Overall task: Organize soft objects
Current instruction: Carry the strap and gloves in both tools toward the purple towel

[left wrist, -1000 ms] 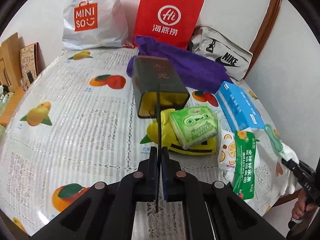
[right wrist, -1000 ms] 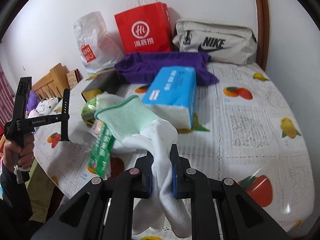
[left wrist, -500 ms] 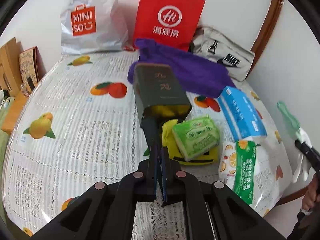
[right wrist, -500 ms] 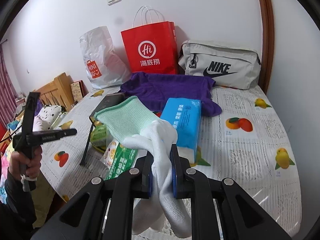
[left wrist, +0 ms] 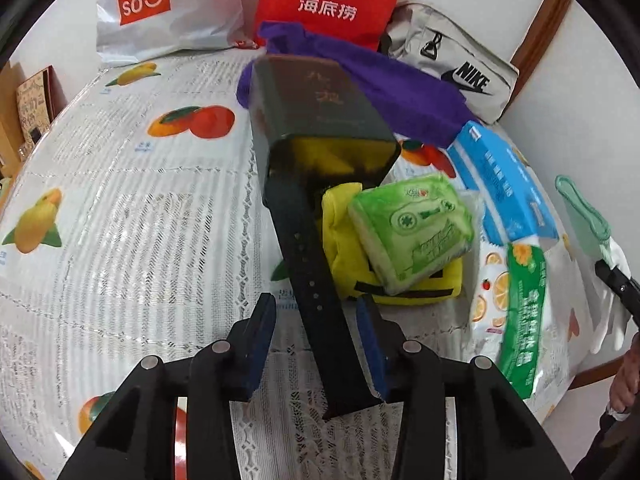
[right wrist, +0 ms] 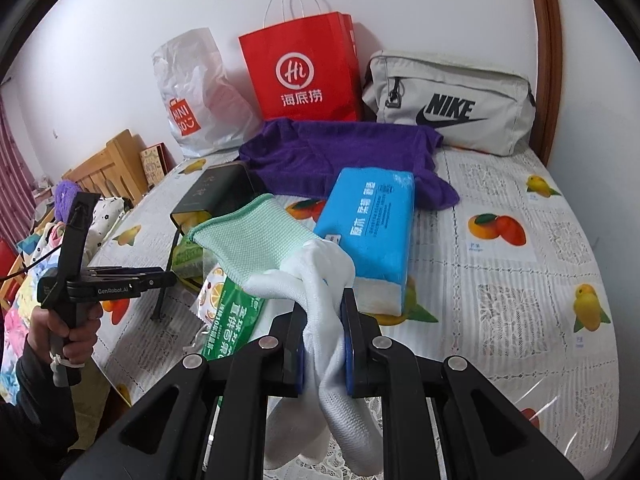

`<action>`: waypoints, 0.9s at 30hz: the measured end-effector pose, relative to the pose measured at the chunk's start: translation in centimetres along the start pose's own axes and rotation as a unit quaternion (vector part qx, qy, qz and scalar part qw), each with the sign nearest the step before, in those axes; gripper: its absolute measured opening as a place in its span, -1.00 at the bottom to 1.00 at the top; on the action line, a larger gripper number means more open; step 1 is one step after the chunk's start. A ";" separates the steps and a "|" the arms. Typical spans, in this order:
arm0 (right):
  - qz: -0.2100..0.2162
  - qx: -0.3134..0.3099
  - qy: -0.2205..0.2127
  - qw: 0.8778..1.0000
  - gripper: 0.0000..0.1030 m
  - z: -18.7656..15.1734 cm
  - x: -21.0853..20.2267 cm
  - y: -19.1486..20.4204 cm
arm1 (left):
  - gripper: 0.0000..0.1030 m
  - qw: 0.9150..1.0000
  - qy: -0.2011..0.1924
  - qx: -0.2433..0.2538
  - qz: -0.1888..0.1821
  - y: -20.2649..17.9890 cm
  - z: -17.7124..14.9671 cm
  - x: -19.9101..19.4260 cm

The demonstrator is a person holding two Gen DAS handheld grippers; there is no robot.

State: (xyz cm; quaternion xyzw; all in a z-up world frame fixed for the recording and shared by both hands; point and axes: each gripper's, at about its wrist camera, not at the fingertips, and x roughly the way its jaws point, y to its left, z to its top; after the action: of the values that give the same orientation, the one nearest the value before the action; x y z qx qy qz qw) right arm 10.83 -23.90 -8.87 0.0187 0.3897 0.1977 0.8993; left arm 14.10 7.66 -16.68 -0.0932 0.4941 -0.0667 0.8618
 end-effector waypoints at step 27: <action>-0.010 0.004 -0.008 1.000 -0.73 1.7 -0.1 -0.6 | -0.62 0.998 -0.044 0.034 0.004 0.0 1.3 -5.1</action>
State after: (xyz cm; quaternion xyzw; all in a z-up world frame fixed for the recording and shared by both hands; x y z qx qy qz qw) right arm 12.19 -24.34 -7.70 0.0199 0.3838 0.1865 0.9042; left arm 12.67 8.84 -11.71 -0.0652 0.4531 -0.0760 0.8858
